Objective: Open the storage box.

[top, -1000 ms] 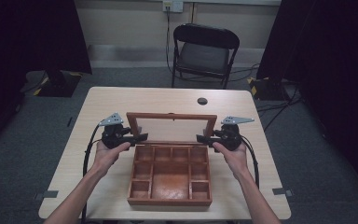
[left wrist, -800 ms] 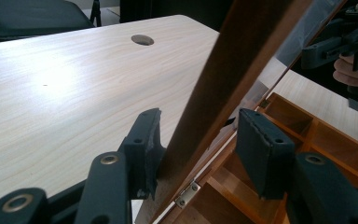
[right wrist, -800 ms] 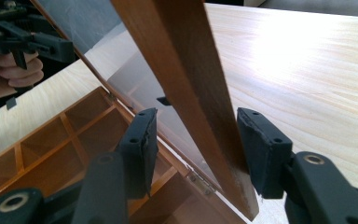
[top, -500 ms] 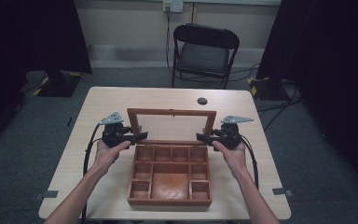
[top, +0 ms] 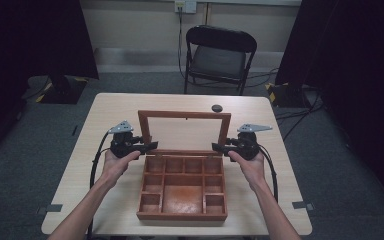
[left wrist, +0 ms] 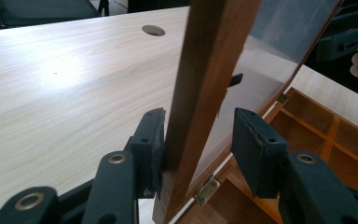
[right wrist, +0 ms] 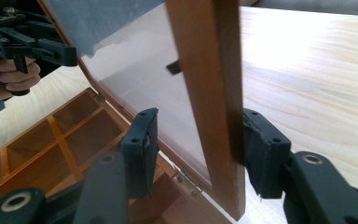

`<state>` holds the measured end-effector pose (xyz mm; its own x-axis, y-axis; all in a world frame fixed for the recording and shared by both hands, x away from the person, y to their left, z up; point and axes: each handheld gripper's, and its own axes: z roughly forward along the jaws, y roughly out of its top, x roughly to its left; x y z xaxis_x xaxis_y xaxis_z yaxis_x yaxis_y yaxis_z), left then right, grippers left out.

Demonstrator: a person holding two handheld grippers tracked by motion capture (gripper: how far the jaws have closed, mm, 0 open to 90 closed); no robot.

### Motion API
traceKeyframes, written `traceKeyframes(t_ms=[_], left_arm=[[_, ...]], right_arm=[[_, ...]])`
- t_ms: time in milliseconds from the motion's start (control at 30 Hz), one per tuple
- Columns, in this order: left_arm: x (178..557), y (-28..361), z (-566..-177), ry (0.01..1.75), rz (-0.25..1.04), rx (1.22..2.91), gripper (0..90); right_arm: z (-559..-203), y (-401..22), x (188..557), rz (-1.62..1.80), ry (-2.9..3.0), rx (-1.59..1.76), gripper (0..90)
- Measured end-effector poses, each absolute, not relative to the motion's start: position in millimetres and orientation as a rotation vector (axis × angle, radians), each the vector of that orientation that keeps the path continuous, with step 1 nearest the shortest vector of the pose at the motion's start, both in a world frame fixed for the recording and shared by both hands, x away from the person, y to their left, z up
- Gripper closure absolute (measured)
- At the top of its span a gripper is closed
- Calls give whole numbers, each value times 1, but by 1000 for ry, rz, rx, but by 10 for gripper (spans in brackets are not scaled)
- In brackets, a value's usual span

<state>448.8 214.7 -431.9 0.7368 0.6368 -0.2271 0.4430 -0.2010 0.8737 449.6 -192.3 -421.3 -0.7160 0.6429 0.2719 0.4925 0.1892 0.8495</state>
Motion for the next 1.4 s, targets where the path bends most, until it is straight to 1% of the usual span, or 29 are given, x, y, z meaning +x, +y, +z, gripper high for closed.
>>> traceKeyframes(t_ms=[200, 367, 533, 667, 833, 1100, 1400], left_arm=[[452, 215, -434, 857, 219, 1825, 555], [453, 216, -435, 853, 222, 1836, 563], [454, 216, -436, 860, 225, 1837, 559], [454, 216, -437, 867, 243, 1848, 539], [455, 217, -443, 892, 230, 1828, 529], [458, 219, -446, 899, 251, 1838, 577], [466, 220, -451, 925, 244, 1854, 594]], right_arm=[[-425, -192, 453, 1562, 2282, 1122, 513], [-426, -193, 456, 1564, 2272, 1126, 563], [-428, -193, 457, 1565, 2262, 1133, 575], [-429, -193, 459, 1555, 2259, 1139, 573], [-432, -193, 463, 1557, 2247, 1158, 573], [-435, -192, 467, 1551, 2243, 1182, 571], [-443, -191, 474, 1523, 2240, 1213, 552]])
